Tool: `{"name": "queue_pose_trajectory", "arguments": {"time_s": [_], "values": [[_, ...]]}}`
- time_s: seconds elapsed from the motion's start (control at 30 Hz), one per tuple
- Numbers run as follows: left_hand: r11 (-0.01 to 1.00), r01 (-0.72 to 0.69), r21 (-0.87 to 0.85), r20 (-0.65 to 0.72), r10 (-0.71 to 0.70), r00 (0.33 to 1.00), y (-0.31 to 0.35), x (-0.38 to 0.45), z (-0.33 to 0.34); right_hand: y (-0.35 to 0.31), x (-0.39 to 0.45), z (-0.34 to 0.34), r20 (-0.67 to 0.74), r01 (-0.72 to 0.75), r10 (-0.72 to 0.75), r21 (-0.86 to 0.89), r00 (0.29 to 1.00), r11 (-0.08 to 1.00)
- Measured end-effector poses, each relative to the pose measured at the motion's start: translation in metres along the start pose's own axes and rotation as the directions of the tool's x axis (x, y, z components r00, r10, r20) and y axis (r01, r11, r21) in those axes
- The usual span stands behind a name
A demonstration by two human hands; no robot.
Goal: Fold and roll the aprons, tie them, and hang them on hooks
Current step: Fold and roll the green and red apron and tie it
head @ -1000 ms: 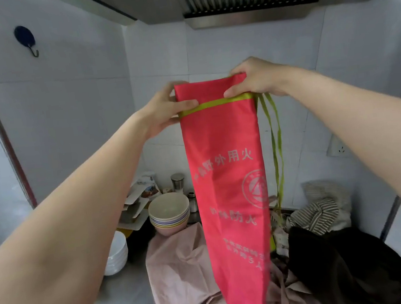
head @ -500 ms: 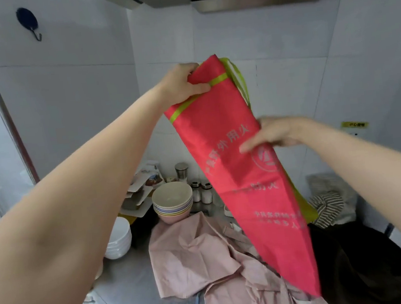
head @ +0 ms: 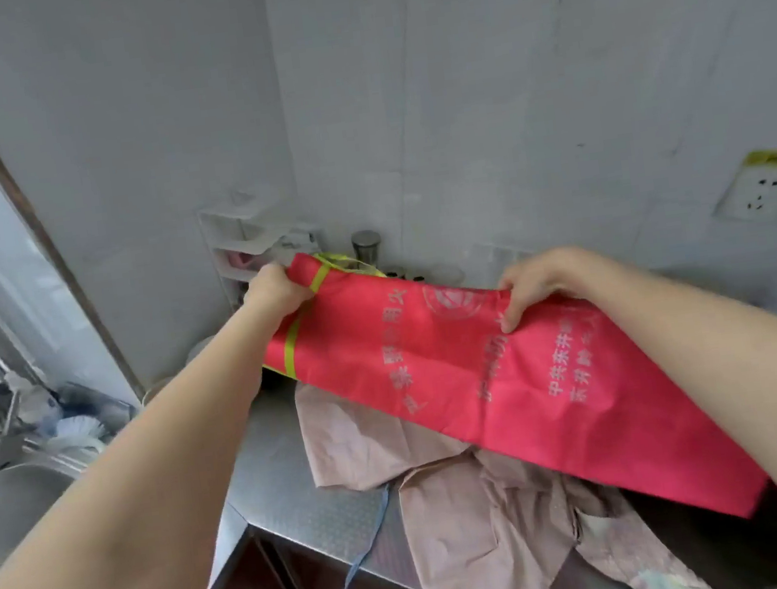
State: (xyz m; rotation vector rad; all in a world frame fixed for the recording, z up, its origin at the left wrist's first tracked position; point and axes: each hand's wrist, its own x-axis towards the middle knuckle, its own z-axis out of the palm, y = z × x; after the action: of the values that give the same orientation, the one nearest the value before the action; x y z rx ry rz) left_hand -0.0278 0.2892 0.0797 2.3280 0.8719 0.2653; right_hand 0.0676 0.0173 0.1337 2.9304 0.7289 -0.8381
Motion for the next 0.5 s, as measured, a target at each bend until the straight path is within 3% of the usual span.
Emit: {"name": "queue_pose_trajectory", "arguments": {"time_s": [0.07,0.13,0.23,0.37,0.43,0.5], "values": [[0.992,0.083,0.097,0.058,-0.088,0.994,-0.04,-0.004,0.039,-0.003,0.043,0.055,-0.007,0.018,-0.02,-0.208,1.0,0.978],[0.968,0.108,0.228,0.096,-0.133,0.987,-0.068,-0.009,0.069,-0.001,0.074,0.106,-0.091,0.02,-0.047,-0.274,0.995,0.962],[0.907,-0.042,0.42,0.222,-0.059,0.973,-0.082,-0.014,0.11,0.003,0.097,0.147,-0.059,0.089,-0.105,-0.233,0.993,0.968],[0.855,-0.366,0.368,0.582,0.095,0.807,-0.054,-0.029,0.163,0.026,0.094,0.144,0.174,0.073,-0.052,-0.122,0.983,0.99],[0.797,-0.511,0.323,0.692,0.169,0.702,-0.032,-0.04,0.186,0.039,0.086,0.144,0.199,0.064,-0.047,-0.081,0.979,0.995],[0.775,-0.58,0.252,0.756,0.216,0.618,-0.015,-0.047,0.205,0.047,0.075,0.143,0.174,0.061,-0.077,0.097,0.982,0.993]]}}
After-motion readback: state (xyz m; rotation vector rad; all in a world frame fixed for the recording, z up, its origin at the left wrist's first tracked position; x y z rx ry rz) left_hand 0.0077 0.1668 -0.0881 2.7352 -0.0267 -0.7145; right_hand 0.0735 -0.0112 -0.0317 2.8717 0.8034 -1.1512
